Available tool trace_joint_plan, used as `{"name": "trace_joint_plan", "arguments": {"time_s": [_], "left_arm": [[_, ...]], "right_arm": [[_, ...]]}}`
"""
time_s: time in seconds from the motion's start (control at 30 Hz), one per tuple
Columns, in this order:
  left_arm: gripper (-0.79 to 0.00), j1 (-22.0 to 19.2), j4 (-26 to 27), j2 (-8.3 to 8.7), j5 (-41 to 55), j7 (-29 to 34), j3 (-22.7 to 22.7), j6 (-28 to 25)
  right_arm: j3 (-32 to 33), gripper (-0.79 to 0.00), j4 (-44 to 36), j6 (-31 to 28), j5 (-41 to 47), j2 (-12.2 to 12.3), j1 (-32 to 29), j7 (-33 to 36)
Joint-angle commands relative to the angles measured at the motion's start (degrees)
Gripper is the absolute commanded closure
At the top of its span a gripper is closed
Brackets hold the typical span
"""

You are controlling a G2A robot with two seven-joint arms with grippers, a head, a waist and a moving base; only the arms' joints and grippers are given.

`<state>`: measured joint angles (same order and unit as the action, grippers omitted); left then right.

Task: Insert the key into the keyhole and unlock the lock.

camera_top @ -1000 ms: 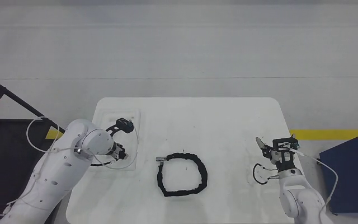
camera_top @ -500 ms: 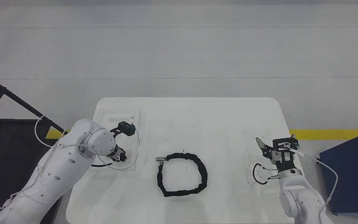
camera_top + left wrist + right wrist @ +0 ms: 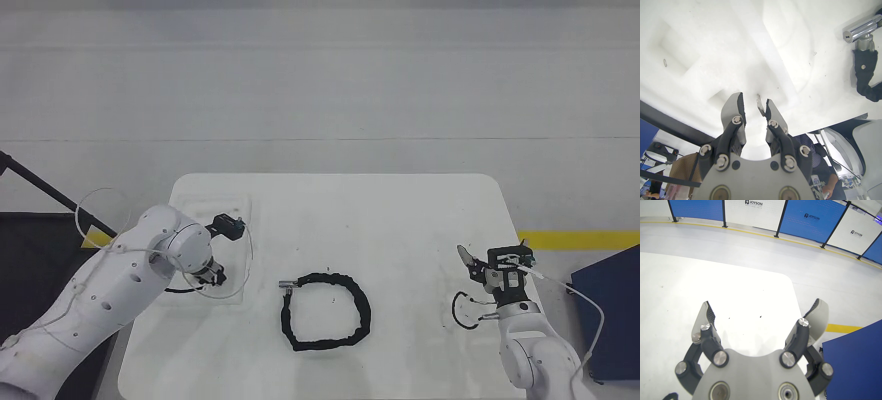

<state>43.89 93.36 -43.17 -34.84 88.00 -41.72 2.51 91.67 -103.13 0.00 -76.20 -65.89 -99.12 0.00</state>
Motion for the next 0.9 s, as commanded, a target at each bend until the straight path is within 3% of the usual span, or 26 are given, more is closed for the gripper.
{"name": "trace_joint_plan", "arguments": {"time_s": [0.0,0.2,0.33,0.87], "left_arm": [[-0.259,-1.15,0.33,0.14,0.64,0.0,1.59,0.76],[-0.237,-4.43,0.23,0.42,2.39,0.0,5.77,2.36],[-0.163,-6.31,0.04,0.61,3.14,0.0,8.02,2.91],[-0.2,-10.4,-0.65,1.54,5.57,0.0,13.16,4.61]], "right_arm": [[0.0,-0.785,0.0,0.0,0.0,0.0,0.0,0.0],[0.0,-0.785,0.0,0.0,0.0,0.0,0.0,0.0],[0.0,-0.785,0.0,0.0,0.0,0.0,0.0,0.0],[0.0,-0.785,0.0,0.0,0.0,0.0,0.0,0.0]]}}
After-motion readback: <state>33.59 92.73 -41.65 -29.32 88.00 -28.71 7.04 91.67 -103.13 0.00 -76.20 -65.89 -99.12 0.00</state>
